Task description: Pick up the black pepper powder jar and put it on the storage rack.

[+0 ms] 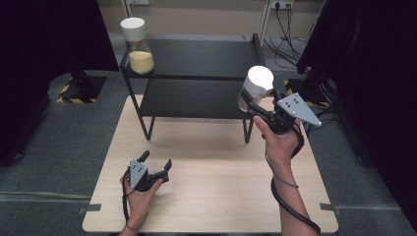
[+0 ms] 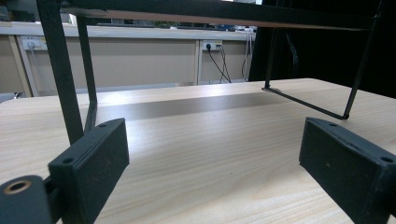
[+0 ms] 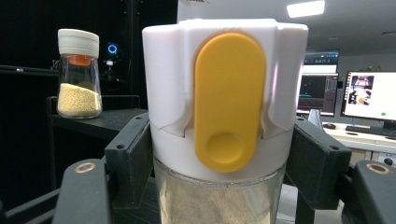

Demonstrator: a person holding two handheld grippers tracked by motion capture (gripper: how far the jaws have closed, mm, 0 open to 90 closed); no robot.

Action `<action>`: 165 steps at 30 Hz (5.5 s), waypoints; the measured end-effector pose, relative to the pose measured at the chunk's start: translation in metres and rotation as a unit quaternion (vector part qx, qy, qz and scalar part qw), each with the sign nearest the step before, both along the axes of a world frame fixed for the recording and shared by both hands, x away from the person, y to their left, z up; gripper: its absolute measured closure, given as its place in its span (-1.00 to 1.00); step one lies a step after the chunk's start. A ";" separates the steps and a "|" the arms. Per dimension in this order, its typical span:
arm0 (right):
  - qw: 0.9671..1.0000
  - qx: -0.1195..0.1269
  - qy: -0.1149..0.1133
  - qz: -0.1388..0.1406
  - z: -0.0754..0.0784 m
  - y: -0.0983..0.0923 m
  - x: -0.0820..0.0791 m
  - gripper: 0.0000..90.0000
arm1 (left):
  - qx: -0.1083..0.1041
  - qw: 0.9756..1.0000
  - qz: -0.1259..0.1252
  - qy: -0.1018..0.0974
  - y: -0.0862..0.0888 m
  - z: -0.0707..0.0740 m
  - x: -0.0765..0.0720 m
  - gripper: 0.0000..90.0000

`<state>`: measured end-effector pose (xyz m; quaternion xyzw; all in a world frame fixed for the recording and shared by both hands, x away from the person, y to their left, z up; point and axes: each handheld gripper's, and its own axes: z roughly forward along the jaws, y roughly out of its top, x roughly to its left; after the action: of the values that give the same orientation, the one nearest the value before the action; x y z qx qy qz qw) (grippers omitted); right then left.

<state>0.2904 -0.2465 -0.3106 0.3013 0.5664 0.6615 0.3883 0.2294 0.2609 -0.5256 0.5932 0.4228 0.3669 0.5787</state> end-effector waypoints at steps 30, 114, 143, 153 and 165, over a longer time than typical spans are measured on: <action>1.000 0.008 -0.003 -0.004 0.015 0.011 0.013 -0.32 | 0.000 1.000 -0.001 -0.001 0.000 0.000 0.000 -0.83; 0.998 0.009 0.035 -0.045 0.070 0.042 0.084 -0.32 | 0.005 1.000 -0.005 -0.002 0.000 0.000 0.000 -0.83; 0.997 0.007 0.059 -0.051 0.074 0.047 0.091 -0.64 | 0.007 1.000 -0.005 -0.003 -0.001 0.000 0.000 -0.83; 0.998 -0.001 0.056 -0.033 0.069 0.035 0.078 -0.77 | 0.011 1.000 -0.004 -0.005 -0.002 0.000 0.000 -0.83; 0.999 -0.004 0.044 -0.010 0.050 0.026 0.056 -0.77 | 0.008 1.000 -0.004 -0.004 -0.001 0.000 0.000 -0.83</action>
<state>0.3468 -0.2206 -0.2606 0.3343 0.5827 0.6414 0.3707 0.2294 0.2600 -0.5257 0.5980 0.4153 0.3698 0.5771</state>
